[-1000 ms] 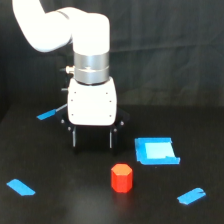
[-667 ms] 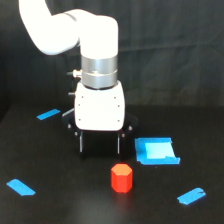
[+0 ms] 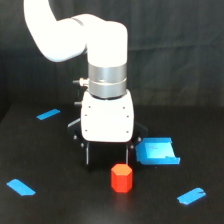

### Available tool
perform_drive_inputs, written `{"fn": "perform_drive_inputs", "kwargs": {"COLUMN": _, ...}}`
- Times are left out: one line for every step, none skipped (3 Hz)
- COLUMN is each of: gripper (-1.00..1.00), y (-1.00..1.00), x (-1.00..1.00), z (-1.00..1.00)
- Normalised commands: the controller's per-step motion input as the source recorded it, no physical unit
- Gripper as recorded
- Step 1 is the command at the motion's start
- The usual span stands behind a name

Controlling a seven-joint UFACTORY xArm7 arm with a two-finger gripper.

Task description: Pick up the red object from the table

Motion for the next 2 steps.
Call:
{"fn": "perform_drive_inputs", "kwargs": {"gripper": 0.93, "y": -0.60, "x": 0.09, "z": -0.06}}
{"fn": "perform_drive_inputs", "kwargs": {"gripper": 0.65, "y": -0.42, "x": 0.18, "z": -0.23}}
